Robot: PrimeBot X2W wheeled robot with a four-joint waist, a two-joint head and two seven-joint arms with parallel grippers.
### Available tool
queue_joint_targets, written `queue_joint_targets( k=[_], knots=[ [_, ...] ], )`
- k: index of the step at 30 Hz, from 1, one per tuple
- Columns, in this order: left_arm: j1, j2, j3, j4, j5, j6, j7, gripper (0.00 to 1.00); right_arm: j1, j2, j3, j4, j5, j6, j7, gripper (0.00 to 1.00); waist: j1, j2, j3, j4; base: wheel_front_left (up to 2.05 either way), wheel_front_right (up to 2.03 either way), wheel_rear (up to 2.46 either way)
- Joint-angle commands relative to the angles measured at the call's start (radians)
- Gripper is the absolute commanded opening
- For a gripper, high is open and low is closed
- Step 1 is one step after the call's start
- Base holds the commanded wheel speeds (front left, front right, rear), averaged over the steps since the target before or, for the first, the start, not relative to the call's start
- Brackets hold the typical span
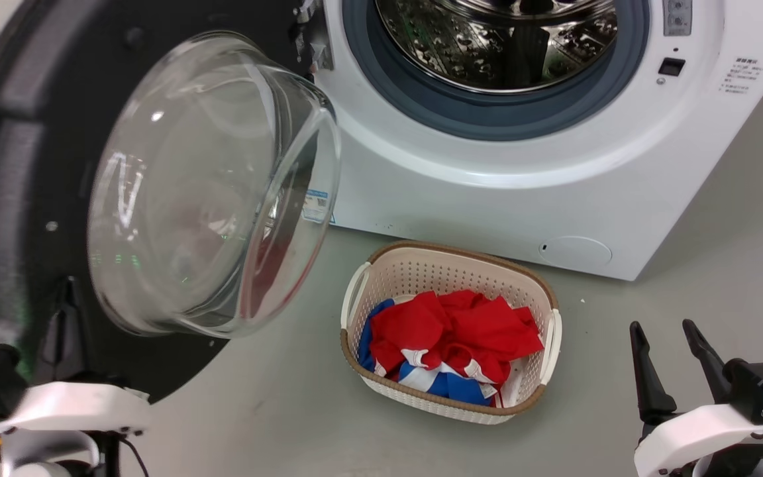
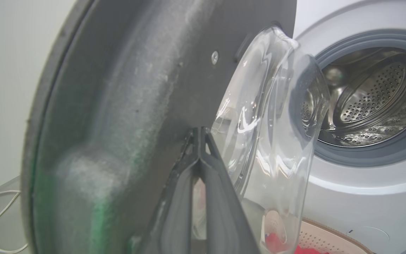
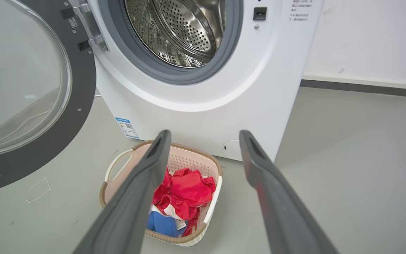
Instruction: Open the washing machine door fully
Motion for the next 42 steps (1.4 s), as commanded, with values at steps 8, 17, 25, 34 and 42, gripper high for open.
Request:
queue_joint_targets(
  k=[8,17,25,34,42],
  knots=[
    [-0.085,0.079,0.131,0.161,-0.081,-0.054,-0.046,0.00,-0.037,0.001,-0.008,-0.013,-0.011,0.000,0.010,1.00,0.0000,0.0000,0.063,-0.022,0.00,0.00,0.00],
    [-0.196,0.172,0.217,0.397,-0.123,-0.149,-0.102,0.00,-0.059,0.001,-0.020,-0.031,-0.027,0.000,0.022,1.00,0.0000,0.0000,0.097,-0.024,0.00,0.00,0.00],
    [-0.285,0.221,0.215,0.538,-0.102,-0.199,-0.118,0.00,-0.058,0.001,-0.017,-0.041,-0.031,0.000,0.033,1.00,0.0000,0.0000,0.097,-0.027,0.00,0.00,0.00],
    [-0.230,0.152,0.212,0.495,-0.049,-0.180,-0.126,0.00,-0.033,0.001,-0.008,-0.012,-0.001,0.000,0.017,1.00,0.0000,0.0000,0.042,-0.035,0.00,0.00,0.00],
    [-0.063,0.047,0.149,0.334,0.039,-0.148,-0.125,0.00,-0.009,0.001,0.006,0.014,0.024,0.000,0.000,1.00,0.0000,0.0000,-0.031,-0.043,0.00,0.00,0.00]
  ],
)
